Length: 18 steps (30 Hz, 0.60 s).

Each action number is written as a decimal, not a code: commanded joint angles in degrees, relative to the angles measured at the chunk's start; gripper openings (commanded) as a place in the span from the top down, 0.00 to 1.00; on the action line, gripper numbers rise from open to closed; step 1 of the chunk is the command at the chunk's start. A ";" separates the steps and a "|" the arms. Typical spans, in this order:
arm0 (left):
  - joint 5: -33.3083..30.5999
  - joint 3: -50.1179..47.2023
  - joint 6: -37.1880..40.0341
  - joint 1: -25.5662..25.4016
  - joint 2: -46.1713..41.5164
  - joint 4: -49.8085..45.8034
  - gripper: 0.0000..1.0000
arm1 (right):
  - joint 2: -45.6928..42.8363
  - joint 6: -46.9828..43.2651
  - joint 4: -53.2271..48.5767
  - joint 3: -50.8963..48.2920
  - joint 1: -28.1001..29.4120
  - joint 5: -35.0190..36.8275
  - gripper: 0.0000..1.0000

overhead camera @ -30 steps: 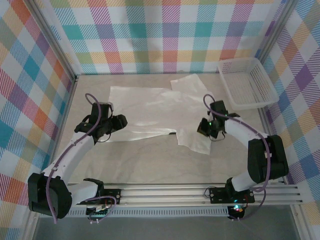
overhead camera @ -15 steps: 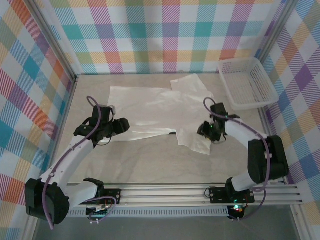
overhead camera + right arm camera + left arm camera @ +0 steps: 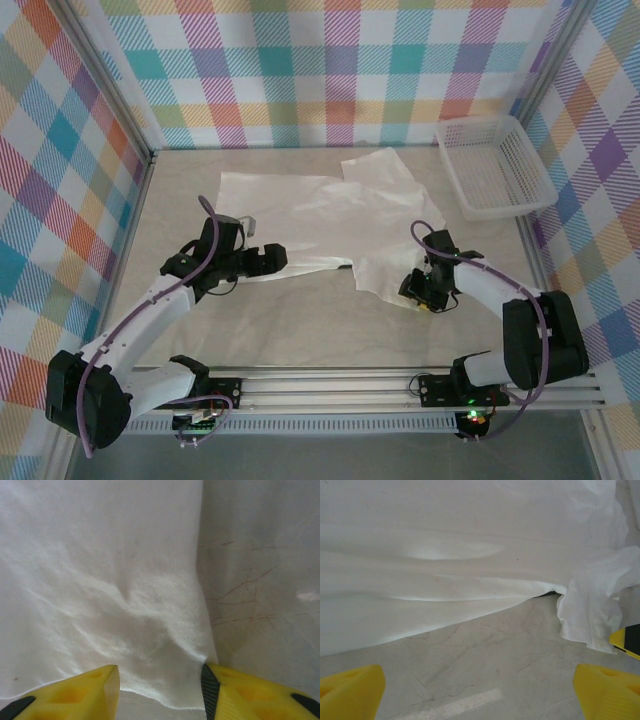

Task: Fold the inside-out t-shirt
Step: Fold the T-shirt at the center of the table.

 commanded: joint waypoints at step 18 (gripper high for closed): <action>-5.82 5.11 0.33 -0.81 4.28 -0.05 0.00 | 18.72 5.76 5.86 35.99 -4.12 0.80 1.00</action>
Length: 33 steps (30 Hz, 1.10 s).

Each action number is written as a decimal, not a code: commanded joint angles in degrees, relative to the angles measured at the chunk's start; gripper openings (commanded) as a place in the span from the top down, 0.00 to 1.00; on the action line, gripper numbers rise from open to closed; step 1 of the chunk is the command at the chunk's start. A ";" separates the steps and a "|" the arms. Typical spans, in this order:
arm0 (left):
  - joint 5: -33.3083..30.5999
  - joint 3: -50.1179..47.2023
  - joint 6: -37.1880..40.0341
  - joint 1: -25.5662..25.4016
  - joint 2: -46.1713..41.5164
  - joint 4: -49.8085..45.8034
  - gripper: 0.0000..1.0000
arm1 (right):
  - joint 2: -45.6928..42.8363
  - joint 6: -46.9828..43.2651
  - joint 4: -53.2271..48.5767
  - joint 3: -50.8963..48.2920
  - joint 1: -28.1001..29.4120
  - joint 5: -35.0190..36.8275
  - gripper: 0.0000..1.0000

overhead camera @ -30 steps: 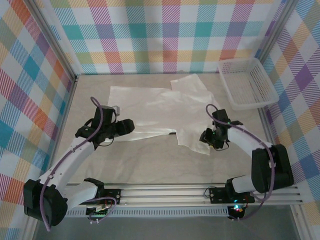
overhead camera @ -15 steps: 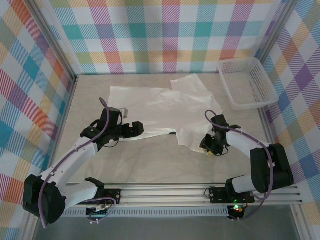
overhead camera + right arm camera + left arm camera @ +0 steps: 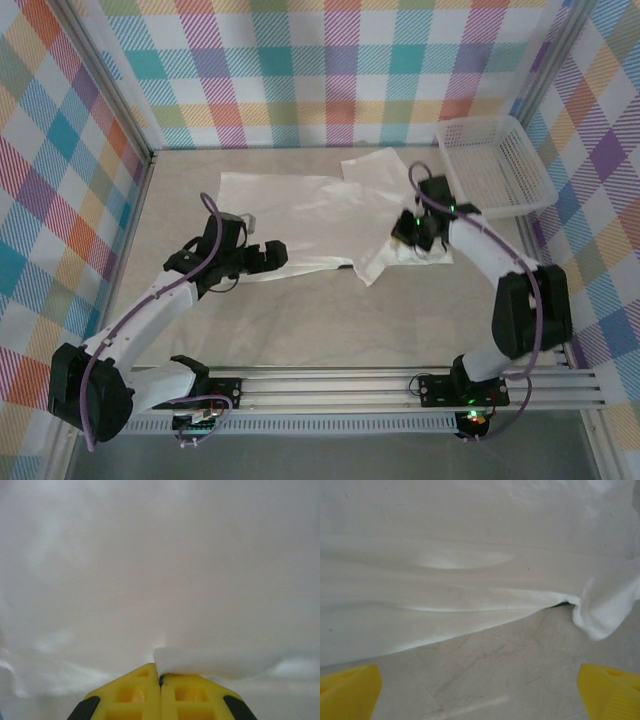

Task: Fold the inside-out t-shirt
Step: Fold the T-shirt at the center of the table, then move the T-shirt to the center of the table.

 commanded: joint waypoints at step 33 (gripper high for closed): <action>-9.62 -5.17 -14.88 16.98 24.27 -7.33 1.00 | -4.29 -1.35 -3.00 -26.64 -15.97 2.69 1.00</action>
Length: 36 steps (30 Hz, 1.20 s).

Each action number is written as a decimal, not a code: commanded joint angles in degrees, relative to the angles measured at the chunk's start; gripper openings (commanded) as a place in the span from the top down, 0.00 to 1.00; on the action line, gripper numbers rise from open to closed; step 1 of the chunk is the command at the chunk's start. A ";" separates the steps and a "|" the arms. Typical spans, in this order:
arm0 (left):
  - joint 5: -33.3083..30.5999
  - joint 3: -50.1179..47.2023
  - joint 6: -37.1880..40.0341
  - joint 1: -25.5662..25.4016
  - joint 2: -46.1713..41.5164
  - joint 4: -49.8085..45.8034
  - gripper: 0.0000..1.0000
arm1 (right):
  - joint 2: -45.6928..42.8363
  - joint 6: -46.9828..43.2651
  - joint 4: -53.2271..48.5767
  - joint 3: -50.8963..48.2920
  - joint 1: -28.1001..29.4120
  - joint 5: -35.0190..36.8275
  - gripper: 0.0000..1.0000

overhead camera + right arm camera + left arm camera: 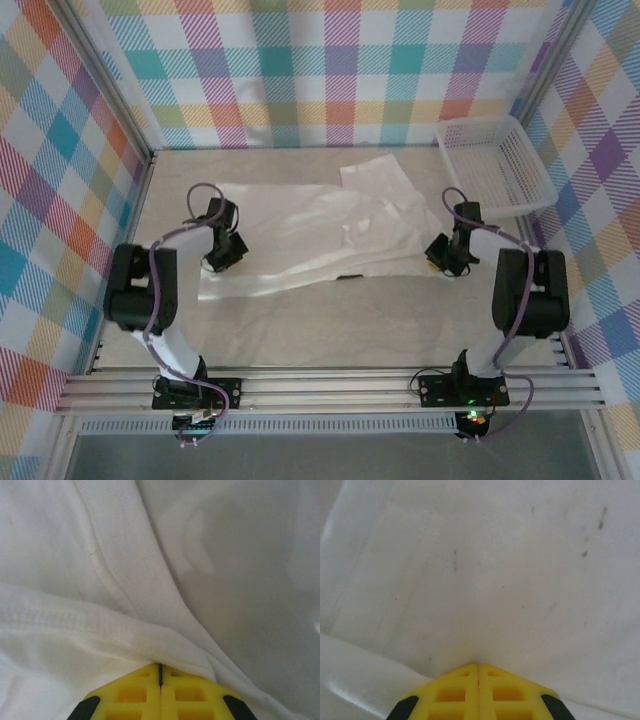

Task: Fold the inside-out t-shirt
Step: Move the T-shirt to the center of the table, then fold the T-shirt at the center of the table.

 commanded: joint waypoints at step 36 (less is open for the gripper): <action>1.42 0.58 13.89 1.44 -24.08 -4.38 0.08 | 31.79 -27.40 -15.16 46.10 12.15 7.42 0.69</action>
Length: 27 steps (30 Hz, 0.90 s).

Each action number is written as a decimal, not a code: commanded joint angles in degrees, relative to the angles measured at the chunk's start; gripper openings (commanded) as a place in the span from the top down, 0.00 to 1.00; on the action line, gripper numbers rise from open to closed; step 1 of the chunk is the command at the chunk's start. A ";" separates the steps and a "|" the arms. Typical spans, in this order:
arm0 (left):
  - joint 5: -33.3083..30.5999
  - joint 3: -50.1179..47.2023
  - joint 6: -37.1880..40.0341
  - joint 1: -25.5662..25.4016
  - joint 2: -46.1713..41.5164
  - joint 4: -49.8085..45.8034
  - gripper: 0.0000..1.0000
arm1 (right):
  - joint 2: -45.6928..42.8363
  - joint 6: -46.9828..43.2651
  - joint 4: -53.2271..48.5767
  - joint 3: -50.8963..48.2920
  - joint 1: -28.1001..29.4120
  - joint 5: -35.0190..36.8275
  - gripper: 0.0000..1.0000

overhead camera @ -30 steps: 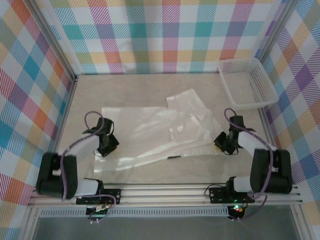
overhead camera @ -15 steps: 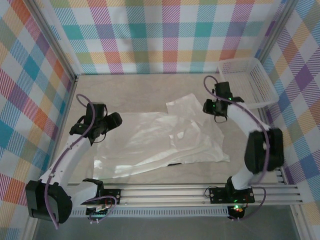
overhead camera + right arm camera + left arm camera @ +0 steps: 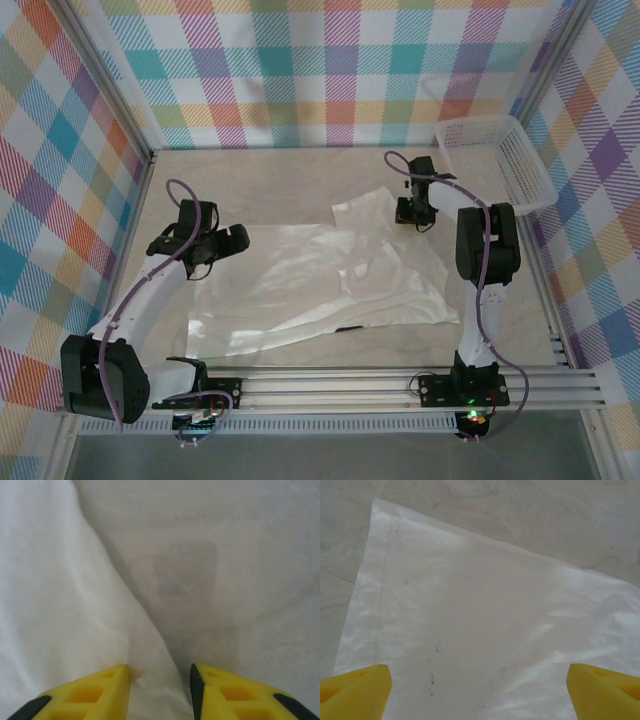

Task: Fold the inside-out t-shirt
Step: Fold the T-shirt at the center of the table.

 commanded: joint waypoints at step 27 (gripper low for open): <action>11.62 31.11 0.53 18.66 44.05 -7.04 0.20 | -16.79 0.70 5.29 -8.89 -3.49 -13.35 1.00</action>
